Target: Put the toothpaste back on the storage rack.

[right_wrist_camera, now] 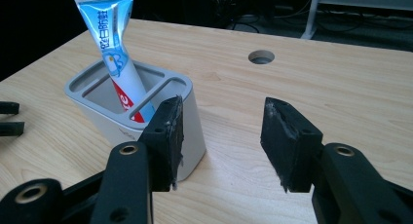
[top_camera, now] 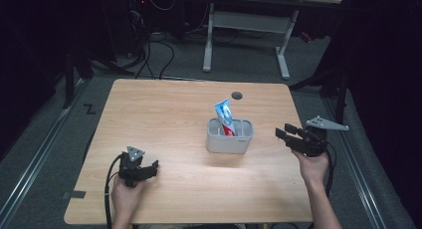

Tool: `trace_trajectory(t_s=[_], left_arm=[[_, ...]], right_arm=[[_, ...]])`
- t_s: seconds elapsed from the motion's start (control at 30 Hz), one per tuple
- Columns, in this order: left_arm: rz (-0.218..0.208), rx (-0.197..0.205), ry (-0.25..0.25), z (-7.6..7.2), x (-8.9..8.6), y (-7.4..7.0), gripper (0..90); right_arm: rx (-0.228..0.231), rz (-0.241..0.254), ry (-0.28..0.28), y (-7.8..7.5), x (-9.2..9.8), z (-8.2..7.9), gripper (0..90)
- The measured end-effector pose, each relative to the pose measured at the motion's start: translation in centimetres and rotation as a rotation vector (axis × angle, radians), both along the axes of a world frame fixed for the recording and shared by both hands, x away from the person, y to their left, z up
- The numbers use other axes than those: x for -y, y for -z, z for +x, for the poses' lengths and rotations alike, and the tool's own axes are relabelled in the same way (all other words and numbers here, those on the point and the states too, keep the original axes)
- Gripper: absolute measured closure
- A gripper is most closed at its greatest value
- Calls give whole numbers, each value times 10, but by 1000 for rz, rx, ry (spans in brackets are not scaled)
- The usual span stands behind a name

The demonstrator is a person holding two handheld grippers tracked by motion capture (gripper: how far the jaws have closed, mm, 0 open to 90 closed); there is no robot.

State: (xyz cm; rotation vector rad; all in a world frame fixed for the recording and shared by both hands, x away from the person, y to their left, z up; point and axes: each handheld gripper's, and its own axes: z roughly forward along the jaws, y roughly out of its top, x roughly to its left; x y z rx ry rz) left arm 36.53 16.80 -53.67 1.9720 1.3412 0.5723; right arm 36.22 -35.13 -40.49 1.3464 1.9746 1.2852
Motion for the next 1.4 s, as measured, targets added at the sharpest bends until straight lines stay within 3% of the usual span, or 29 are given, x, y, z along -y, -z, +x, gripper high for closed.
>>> trace_trajectory(t_s=[0.87, 1.4], left_arm=[[1, 0, 0, 0, 0, 0, 233], [0, 0, -1, 0, 0, 0, 233]], right_arm=[[-47, 50, 48, 33, 13, -10, 508], [-84, 45, 47, 51, 9, -11, 515]])
